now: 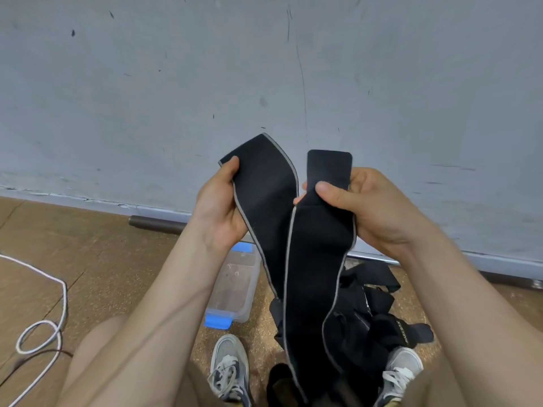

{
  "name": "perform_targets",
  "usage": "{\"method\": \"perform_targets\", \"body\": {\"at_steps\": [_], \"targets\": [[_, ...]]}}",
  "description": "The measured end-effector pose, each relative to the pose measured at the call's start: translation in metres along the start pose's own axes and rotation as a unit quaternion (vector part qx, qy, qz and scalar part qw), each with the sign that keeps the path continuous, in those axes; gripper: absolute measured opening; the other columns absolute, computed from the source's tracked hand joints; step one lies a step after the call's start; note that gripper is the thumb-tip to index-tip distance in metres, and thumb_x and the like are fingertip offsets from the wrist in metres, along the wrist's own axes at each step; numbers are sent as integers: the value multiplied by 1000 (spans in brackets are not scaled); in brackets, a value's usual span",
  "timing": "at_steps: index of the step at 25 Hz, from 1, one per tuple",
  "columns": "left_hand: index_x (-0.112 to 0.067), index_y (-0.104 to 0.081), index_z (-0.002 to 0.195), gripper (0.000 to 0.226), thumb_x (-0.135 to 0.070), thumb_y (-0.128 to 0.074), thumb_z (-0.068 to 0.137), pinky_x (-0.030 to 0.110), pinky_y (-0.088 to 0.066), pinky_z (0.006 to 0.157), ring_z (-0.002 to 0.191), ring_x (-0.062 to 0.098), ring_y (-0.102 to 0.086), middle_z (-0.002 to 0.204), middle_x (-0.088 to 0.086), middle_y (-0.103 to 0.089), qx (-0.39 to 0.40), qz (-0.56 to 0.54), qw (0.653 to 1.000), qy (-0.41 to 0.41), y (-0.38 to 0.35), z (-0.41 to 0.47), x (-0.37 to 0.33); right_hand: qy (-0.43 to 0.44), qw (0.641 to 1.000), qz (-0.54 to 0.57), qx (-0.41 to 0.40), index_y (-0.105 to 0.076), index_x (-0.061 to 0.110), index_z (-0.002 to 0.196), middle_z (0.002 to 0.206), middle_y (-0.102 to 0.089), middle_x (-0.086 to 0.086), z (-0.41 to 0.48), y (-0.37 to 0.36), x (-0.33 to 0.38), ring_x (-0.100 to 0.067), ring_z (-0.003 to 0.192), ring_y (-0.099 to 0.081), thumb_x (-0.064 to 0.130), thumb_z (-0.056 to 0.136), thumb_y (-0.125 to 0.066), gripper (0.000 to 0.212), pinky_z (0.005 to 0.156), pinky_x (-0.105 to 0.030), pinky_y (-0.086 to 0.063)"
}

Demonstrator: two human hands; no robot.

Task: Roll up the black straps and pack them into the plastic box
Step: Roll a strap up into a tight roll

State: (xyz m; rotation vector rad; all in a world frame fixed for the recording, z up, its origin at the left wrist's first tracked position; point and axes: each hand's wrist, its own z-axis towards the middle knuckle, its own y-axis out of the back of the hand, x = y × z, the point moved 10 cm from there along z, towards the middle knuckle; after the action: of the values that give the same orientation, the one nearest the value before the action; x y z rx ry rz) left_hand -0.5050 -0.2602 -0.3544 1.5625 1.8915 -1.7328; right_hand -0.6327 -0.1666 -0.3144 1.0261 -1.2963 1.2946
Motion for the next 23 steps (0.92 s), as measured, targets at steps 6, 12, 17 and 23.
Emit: {"method": "perform_targets", "body": {"at_steps": [6, 12, 17, 23], "targets": [[-4, -61, 121, 49, -42, -35, 104, 37, -58, 82, 99, 28, -70, 115, 18, -69, 23, 28, 999, 1, -7, 0, 4, -34, 997, -15, 62, -74, 15, 85, 85, -73, -3, -1, -24, -14, -16, 81, -70, 20, 88, -68, 9, 70, -23, -55], [-11, -53, 137, 50, -43, -48, 99, 45, -51, 97, 119, 29, -61, 129, 13, -65, 97, 188, 974, -81, -19, -5, 13, -28, 995, 8, -101, -73, 10, 88, 83, -76, -5, 12, 1, -20, -17, 80, -73, 18, 99, -56, 21, 70, -27, -56], [-21, -53, 135, 34, -13, -39, 106, 42, -56, 91, 108, 24, -68, 121, 5, -70, 26, 215, 962, -167, -11, -7, -3, -57, 994, -67, -56, -74, 11, 98, 93, -77, -5, 7, 2, -16, -19, 89, -74, 23, 97, -58, 20, 74, -27, -58], [-25, -54, 136, 36, -13, -39, 106, 35, -57, 87, 112, 25, -67, 123, 7, -69, 51, 164, 975, -140, -22, -10, 14, -60, 994, -15, -87, -77, 13, 95, 91, -77, -10, 9, -17, -35, -25, 85, -74, 14, 92, -66, 11, 81, -38, -61]]}}
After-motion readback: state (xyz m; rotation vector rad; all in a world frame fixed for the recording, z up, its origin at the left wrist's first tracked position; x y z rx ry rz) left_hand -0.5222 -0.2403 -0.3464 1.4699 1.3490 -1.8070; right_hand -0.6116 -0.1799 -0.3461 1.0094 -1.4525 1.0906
